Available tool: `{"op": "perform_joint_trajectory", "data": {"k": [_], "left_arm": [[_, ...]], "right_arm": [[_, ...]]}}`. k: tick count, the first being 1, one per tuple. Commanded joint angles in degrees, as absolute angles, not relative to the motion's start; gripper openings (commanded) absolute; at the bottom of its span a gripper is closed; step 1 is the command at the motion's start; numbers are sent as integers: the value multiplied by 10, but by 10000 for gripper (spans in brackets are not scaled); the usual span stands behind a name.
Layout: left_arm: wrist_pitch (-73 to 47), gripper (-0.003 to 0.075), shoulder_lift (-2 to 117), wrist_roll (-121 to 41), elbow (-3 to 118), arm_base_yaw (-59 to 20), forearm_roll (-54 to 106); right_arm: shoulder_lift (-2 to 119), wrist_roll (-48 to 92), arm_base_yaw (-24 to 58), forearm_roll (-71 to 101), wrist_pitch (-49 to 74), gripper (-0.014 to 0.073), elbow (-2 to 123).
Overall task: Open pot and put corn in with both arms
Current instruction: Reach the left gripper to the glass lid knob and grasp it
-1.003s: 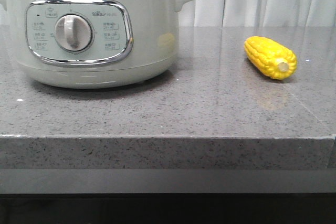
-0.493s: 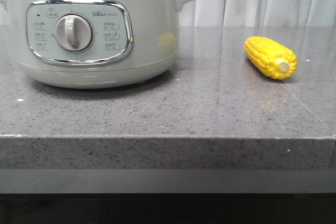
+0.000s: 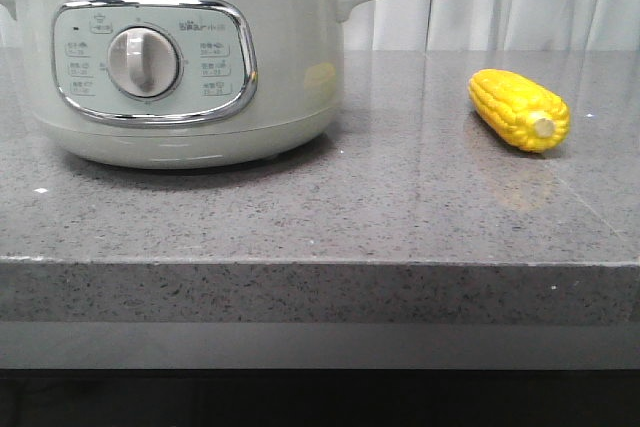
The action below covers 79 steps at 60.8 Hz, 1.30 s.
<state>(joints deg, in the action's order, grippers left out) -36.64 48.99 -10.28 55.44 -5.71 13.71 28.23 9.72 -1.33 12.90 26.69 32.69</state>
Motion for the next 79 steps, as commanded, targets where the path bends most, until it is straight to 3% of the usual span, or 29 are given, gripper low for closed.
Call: {"op": "perform_joint_trajectory", "data": {"k": [1, 14, 33, 79], "left_arm": [[-356, 577, 551, -105, 652, -89, 151], [-471, 577, 735, -105, 895, -166, 150], [-656, 577, 930, -84, 1142, -199, 152], [-653, 550, 994, -84, 1161, -199, 147]], "right_arm": [[295, 108, -14, 135, 245, 561, 348], [301, 112, -13, 135, 248, 561, 348], [301, 124, -13, 135, 248, 561, 350], [301, 124, -13, 135, 224, 561, 350]]}}
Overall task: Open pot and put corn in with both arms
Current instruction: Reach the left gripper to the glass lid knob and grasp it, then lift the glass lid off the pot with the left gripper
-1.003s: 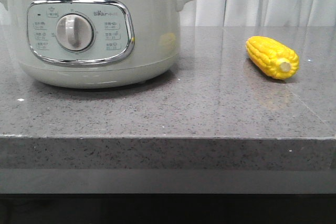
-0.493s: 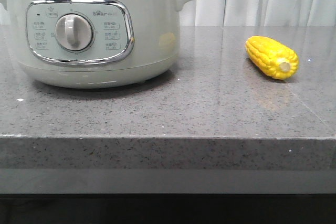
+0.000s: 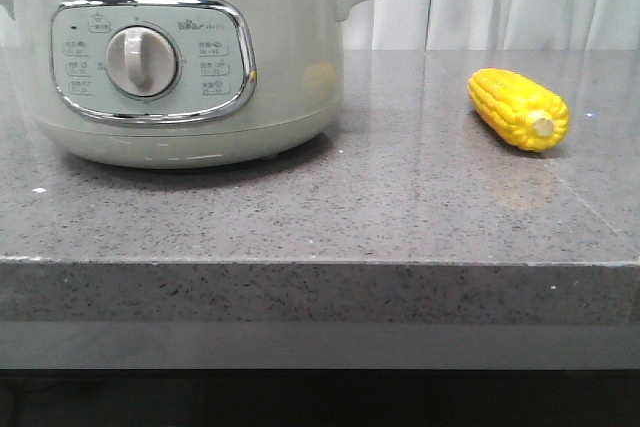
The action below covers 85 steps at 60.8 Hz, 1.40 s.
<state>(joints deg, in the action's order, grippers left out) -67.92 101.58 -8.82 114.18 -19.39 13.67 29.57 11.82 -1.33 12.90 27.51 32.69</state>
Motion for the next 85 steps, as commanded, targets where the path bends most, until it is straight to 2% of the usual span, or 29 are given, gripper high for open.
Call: {"op": "perform_joint_trajectory", "data": {"k": [1, 14, 29, 54, 63, 75, 85], "left_arm": [[-653, 542, 994, -84, 1161, -199, 147], [-664, 367, 1001, -84, 1161, -199, 148], [-664, 272, 1002, -84, 1161, -199, 148], [-683, 260, 998, -84, 1264, -199, 155], [-687, 260, 972, -84, 1267, -199, 158], [-694, 242, 908, -95, 1209, -199, 158], [-658, 210, 815, -104, 1101, -199, 158]], "right_arm": [[301, 124, -13, 135, 223, 561, 350], [301, 124, -13, 135, 222, 561, 350], [301, 124, -13, 135, 222, 561, 350], [301, 124, -13, 135, 222, 561, 350], [301, 124, -13, 135, 222, 561, 350], [317, 124, -13, 135, 222, 561, 350], [350, 124, -13, 135, 218, 561, 350]]}}
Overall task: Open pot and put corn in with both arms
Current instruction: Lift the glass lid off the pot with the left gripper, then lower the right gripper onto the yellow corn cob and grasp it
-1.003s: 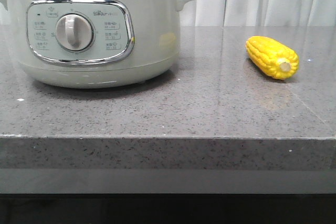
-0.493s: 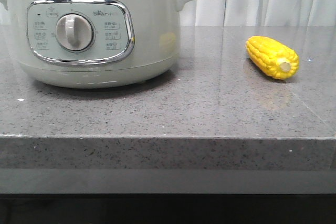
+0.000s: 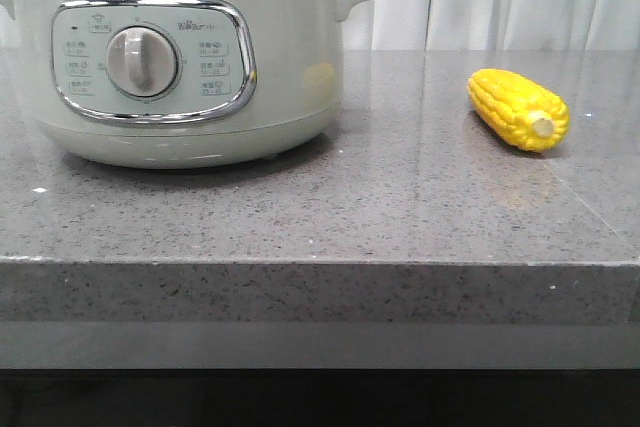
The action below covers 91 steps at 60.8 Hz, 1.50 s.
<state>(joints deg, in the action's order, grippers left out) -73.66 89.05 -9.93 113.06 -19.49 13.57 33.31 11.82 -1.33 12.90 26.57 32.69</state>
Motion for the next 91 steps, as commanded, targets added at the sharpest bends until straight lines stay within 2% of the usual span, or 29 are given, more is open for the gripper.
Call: {"op": "perform_joint_trajectory", "data": {"k": [1, 13, 29, 40, 50, 61, 80, 86, 91], "left_arm": [[-654, 209, 806, -104, 1090, -199, 158], [-596, 209, 660, -106, 923, -199, 158], [-541, 209, 465, -106, 700, -199, 158], [-540, 209, 336, -98, 591, -199, 158], [-544, 209, 253, -98, 539, -199, 158], [-544, 209, 186, -98, 515, -199, 158], [-543, 209, 171, -98, 514, -199, 158], [-543, 209, 171, -98, 514, -199, 158], [-543, 209, 171, -98, 514, -199, 158]], "right_arm": [[355, 124, -13, 135, 217, 561, 350], [406, 124, -13, 135, 228, 561, 371], [527, 124, -12, 142, 277, 561, 464], [632, 124, 26, 150, 294, 561, 543], [738, 124, 66, 190, 289, 561, 620], [852, 123, 73, 241, 300, 561, 700], [974, 123, 72, 247, 325, 556, 773], [979, 123, 72, 247, 327, 510, 773], [980, 123, 72, 247, 327, 424, 773]]}}
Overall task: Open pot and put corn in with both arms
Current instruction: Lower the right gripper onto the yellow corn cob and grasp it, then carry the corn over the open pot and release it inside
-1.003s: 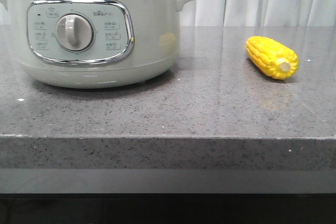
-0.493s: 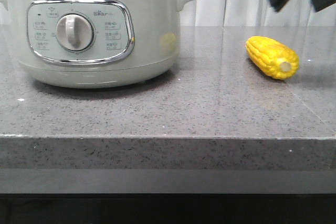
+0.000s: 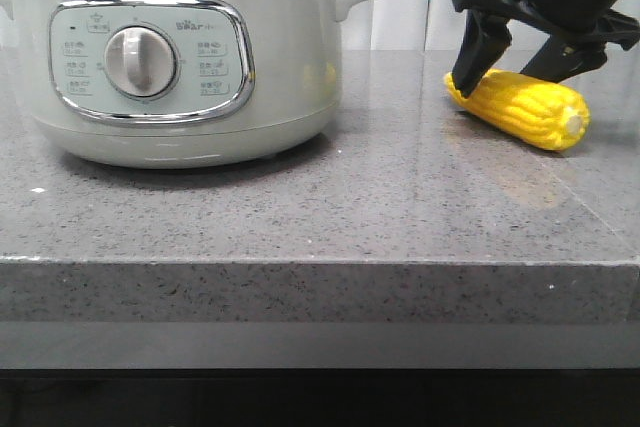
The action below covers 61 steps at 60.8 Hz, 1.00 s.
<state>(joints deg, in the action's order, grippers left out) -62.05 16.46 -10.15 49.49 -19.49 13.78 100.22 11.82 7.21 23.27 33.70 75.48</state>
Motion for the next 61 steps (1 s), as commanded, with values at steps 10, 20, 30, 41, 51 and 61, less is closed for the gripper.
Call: {"op": "perform_joint_trajectory", "data": {"k": [10, 20, 30, 41, 51, 61], "left_arm": [[-543, 209, 171, -98, 514, -199, 158], [-543, 209, 171, -98, 514, -199, 158], [-543, 209, 171, -98, 514, -199, 158], [-543, 209, 171, -98, 514, -199, 158], [-543, 209, 171, -98, 514, -199, 158], [-543, 209, 171, -98, 514, -199, 158]], "right_arm": [[980, 124, 72, 246, 329, 306, 774], [979, 124, 72, 238, 332, 251, 774], [978, 133, 72, 238, 351, 212, 804], [978, 140, 72, 238, 413, 212, 901], [978, 141, 89, 238, 442, 212, 1009], [987, 164, 165, 238, 438, 212, 1083]]}}
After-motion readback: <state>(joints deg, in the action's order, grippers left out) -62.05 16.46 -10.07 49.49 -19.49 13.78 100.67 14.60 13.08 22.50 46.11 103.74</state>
